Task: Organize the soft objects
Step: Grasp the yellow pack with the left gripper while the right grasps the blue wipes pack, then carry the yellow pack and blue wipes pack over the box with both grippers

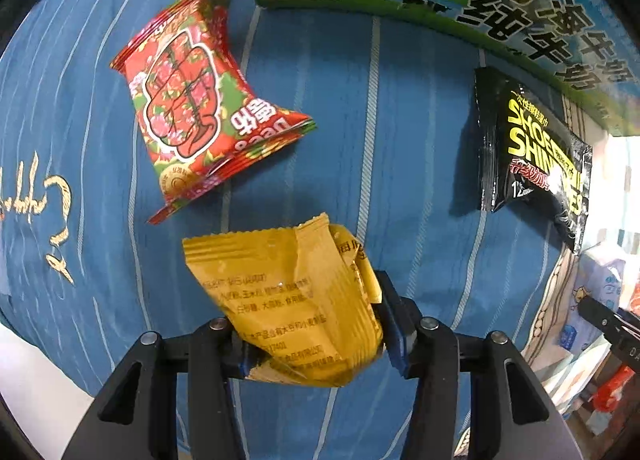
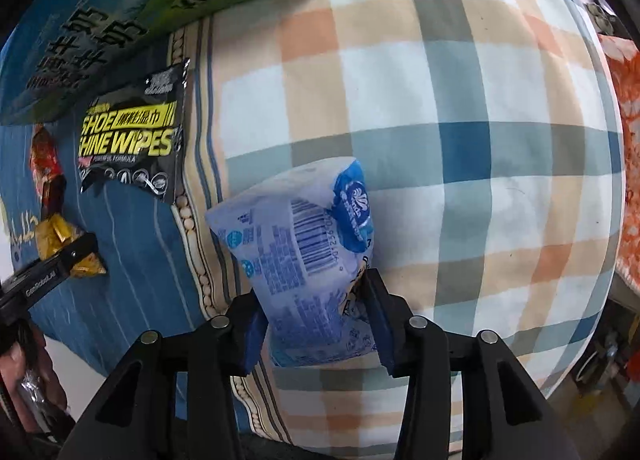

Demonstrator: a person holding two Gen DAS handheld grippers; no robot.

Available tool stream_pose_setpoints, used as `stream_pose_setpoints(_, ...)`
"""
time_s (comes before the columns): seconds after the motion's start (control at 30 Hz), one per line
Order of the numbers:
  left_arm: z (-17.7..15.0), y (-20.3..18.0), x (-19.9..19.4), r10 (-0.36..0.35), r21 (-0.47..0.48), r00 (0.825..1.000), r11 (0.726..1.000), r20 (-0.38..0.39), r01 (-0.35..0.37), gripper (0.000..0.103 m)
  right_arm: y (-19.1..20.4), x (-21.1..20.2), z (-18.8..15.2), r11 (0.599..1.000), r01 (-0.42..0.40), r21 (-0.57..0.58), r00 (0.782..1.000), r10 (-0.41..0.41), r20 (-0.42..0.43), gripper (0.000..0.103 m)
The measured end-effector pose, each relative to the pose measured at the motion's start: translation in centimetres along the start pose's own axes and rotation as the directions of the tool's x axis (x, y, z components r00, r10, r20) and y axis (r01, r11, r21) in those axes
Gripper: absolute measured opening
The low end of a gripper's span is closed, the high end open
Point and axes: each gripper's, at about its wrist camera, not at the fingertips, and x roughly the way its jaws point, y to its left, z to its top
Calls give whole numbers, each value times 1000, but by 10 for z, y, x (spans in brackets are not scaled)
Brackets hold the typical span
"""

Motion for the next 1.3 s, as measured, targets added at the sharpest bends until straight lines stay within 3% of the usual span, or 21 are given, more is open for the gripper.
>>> stream_pose_setpoints(0.23, -16, 11, -14, -26, -15, 999, 1000, 33, 26, 42, 11, -13, -13, 1000, 6, -7, 999, -6, 36, 40)
stream_pose_setpoints(0.37, -37, 5, -42, -47, -19, 995, 999, 86, 48, 42, 37, -39, -36, 999, -28, -36, 996, 31, 83, 40)
stream_pose_setpoints(0.57, -59, -18, -106, -84, 30, 974, 996, 209, 79, 42, 68, -102, -55, 991, -72, -109, 980, 91, 178, 40)
stream_pose_setpoints(0.83, -37, -10, -194, -101, 93, 932, 993, 348, 73, 42, 99, -171, -70, 974, -109, -198, 950, 161, 267, 39)
stream_pose_setpoints(1.07, -23, -10, -232, -135, 120, 901, 988, 412, 94, 42, 122, -197, -49, 964, -143, -226, 926, 211, 314, 39)
stream_pose_setpoints(1.3, 20, -14, -257, -168, 159, 890, 981, 424, 110, 42, 125, -221, -9, 958, -183, -223, 906, 252, 341, 39)
